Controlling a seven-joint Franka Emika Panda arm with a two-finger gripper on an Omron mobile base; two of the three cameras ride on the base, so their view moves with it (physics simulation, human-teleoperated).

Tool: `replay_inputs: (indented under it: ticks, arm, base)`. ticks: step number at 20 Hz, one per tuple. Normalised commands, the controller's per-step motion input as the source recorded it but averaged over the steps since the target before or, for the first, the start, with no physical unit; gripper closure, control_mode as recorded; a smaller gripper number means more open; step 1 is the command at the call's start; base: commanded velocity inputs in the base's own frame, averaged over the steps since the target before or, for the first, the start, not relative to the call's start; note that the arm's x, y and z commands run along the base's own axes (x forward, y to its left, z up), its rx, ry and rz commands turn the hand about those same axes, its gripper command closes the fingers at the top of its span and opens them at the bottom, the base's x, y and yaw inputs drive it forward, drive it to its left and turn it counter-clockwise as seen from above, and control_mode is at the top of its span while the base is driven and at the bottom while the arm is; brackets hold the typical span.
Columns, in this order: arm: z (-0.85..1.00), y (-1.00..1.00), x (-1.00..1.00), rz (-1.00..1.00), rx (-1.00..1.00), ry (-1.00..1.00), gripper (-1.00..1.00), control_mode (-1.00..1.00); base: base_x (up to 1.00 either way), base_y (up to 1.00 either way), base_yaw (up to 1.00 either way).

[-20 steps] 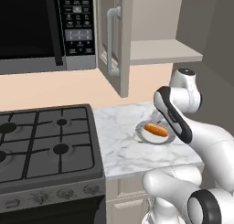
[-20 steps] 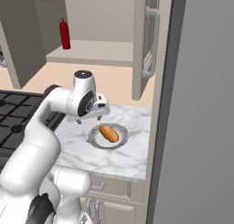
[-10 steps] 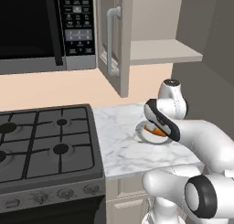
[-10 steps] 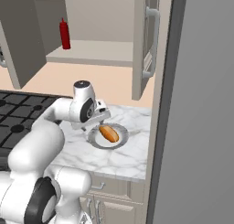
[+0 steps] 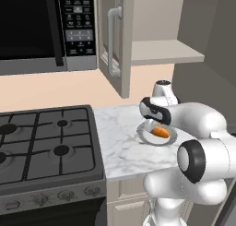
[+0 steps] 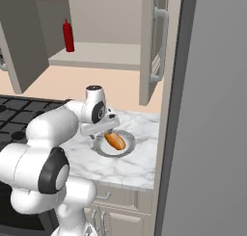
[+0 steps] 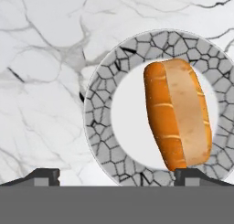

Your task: Move the hot dog bun to the plate on the dining table and place the condiment next to that plate. Then navigate to the fridge and take the sausage and place it on the plate as well.

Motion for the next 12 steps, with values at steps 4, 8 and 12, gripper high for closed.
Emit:
replay_inputs:
  ticks: [4, 8, 12]
  arm:
    - [-0.24, -0.17, 0.34, 0.01, 0.0, 0.06, -1.0, -1.0]
    - [-0.27, -0.2, 0.16, 0.04, 0.0, 0.0, -1.0, -1.0]
    - [-0.23, -0.14, 0.16, 0.06, 0.0, 0.0, -1.0, -1.0]
  base:
    - [0.0, 0.0, 0.0]
    - [0.0, 0.0, 0.0]
    - [0.0, 0.0, 0.0]
